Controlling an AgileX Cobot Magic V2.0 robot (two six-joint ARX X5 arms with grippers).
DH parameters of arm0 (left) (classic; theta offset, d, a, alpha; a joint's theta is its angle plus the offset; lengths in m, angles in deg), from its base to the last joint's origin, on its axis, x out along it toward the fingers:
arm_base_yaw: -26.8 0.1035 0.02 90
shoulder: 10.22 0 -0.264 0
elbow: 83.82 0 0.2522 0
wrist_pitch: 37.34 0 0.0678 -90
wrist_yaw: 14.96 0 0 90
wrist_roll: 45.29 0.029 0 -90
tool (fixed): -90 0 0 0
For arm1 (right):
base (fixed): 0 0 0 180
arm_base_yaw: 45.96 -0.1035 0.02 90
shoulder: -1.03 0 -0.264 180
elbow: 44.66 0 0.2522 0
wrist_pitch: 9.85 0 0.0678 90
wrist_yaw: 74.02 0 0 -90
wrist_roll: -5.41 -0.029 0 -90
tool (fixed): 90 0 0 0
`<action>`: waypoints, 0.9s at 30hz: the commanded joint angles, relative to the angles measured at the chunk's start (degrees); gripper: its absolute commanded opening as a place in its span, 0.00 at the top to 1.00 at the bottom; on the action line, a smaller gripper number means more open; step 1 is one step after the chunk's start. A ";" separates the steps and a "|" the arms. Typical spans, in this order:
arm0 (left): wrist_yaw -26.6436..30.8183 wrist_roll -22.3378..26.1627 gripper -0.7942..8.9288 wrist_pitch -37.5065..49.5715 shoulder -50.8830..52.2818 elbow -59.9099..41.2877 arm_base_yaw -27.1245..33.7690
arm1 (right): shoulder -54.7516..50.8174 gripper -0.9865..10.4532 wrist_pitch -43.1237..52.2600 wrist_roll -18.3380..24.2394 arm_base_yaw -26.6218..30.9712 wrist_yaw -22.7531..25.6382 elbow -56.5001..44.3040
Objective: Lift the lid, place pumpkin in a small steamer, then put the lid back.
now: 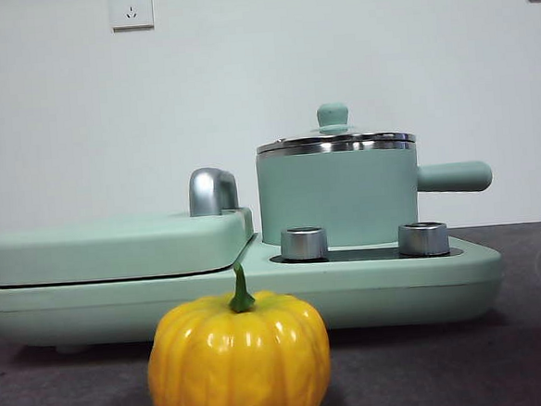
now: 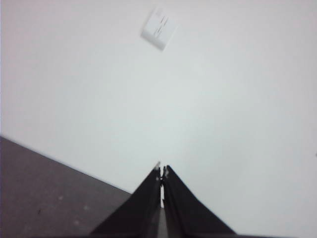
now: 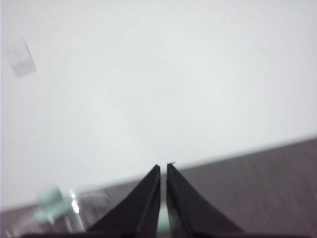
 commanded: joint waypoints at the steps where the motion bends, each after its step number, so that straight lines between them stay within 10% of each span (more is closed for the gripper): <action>1: -0.13 -0.26 0.91 -1.18 -0.13 1.68 -0.04 | 0.07 0.90 -0.96 -1.95 -0.22 -0.09 3.76; 19: 1.53 7.45 0.91 -28.76 -21.73 36.52 -0.04 | 16.00 0.90 -22.58 0.22 -0.22 -3.43 30.91; 27: -10.62 18.62 0.91 -36.15 -38.32 48.61 -0.59 | 30.82 0.90 -28.81 11.80 -0.22 -14.16 40.61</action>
